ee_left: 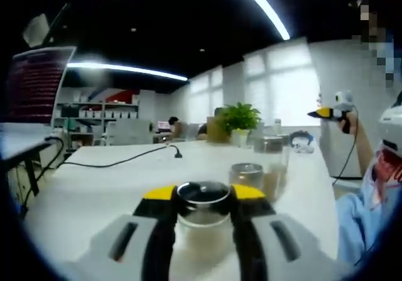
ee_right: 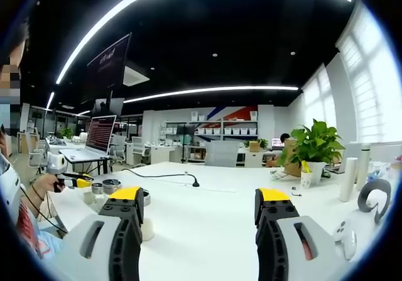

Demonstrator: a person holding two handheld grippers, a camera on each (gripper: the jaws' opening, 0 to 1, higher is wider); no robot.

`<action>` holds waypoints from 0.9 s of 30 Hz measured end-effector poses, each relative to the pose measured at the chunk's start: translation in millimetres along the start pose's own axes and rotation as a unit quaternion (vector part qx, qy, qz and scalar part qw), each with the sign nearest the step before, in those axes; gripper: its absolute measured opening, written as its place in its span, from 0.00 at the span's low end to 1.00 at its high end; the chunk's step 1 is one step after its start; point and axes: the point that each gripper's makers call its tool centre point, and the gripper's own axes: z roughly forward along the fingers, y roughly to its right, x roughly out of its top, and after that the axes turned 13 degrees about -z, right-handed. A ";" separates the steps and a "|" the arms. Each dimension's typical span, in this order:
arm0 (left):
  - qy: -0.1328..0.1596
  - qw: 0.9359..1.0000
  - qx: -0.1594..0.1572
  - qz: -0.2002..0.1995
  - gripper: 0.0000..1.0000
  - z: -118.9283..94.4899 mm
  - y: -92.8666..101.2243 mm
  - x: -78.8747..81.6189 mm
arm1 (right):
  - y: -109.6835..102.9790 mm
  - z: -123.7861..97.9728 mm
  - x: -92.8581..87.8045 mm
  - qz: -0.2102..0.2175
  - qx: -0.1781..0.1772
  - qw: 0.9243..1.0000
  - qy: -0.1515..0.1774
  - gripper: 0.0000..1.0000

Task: Rotate the seasoning bottle until the label or dispensing opening points toward the visible target arrow and the bottle remains upright within the marked orientation range

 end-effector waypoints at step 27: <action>-0.060 0.992 -0.110 -0.025 0.44 -0.2 1.7 -8.0 | -2.7 6.2 -8.3 0.010 0.004 1.000 -0.010 0.75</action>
